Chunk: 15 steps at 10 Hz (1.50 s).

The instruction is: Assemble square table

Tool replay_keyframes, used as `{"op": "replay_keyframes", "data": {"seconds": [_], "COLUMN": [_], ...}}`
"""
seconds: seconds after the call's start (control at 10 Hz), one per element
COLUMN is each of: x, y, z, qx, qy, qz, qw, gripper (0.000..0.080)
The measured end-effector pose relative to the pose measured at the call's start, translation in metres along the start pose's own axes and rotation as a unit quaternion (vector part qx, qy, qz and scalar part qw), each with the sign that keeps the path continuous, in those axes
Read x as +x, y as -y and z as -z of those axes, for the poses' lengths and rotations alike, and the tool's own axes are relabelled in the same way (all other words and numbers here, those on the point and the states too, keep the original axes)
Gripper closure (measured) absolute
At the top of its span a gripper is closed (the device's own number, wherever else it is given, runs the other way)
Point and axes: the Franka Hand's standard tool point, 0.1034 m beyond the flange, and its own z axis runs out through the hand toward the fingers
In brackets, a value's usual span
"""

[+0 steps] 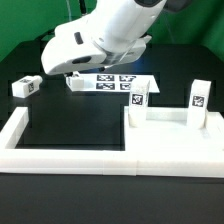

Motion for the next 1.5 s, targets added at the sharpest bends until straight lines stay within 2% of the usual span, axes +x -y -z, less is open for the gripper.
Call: {"op": "replay_keyframes", "data": {"seconds": [0.2,0.3,0.5,0.8,0.9,1.1,1.3,1.5], "x": [-0.023,-0.026,-0.024,-0.022,-0.016,-0.013,-0.014,-0.013], "y": [0.014,0.019,0.017,0.017,0.014,0.017,0.021,0.020], "z": [-0.045,-0.064,-0.057,-0.061,-0.072,-0.093,-0.100,-0.099], "qx": [0.019,0.023,0.021,0.019,0.017,0.020,0.023,0.023], "qy": [0.022,0.024,0.021,0.022,0.021,0.042,0.048,0.047], "qz": [-0.004,-0.001,0.000,0.000,-0.002,-0.008,-0.008,-0.007], "qw": [1.000,0.999,1.000,1.000,1.000,0.999,0.999,0.999], "gripper": [0.0151,0.0151,0.0151,0.0151,0.0151,0.0151,0.0151,0.0151]}}
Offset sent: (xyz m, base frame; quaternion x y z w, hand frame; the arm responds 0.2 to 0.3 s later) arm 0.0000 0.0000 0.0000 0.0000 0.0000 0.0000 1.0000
